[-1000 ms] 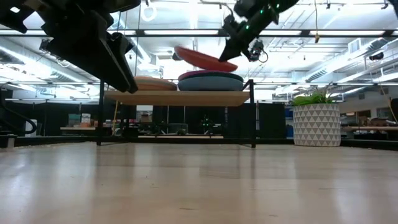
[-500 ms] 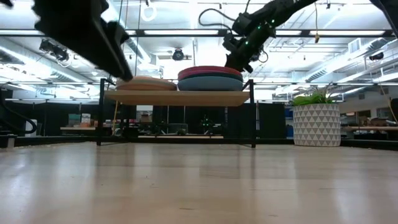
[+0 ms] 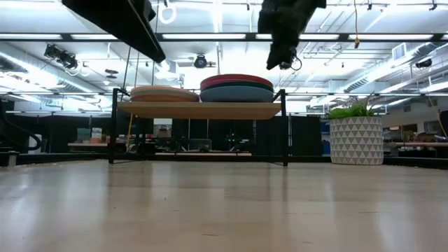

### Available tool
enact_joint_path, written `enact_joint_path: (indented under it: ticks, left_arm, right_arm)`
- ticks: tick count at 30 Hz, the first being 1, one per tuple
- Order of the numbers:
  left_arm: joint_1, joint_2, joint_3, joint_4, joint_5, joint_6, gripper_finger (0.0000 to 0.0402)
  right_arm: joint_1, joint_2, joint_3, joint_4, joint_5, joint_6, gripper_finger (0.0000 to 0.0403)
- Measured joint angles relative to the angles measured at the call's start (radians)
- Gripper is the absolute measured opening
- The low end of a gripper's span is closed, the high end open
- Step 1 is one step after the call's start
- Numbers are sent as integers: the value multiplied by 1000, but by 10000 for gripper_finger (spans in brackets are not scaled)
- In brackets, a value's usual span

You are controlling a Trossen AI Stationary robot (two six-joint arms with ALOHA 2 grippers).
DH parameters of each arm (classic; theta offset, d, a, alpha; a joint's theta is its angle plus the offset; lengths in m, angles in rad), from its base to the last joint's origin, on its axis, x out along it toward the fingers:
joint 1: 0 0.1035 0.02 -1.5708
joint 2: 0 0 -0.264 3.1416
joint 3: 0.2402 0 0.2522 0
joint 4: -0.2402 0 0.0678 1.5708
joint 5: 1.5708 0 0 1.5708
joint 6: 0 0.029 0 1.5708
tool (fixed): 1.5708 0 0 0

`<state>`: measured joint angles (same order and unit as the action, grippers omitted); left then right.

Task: Place and stack plates onto a shelf
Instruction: Stack the gray plate on top of the light orange plate on the shelf

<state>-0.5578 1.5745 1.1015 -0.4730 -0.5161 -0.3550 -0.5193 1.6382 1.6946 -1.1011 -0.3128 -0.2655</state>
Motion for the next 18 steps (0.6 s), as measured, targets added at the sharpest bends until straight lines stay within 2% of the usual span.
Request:
enact_joint_path:
  ticks: [4,7,12,18]
  left_arm:
    - [-2,0,0,-17,6,-6,141]
    - [-10,0,0,-65,25,-36,141]
    - [-32,0,0,-112,28,-53,141]
    - [-34,0,0,-118,26,-52,141]
  right_arm:
    - [161,-16,-92,-37,11,-16,116]
    - [284,-31,-188,-35,89,21,116]
    - [474,-61,-357,3,210,146,116]
    - [698,-88,-531,108,223,333,115]
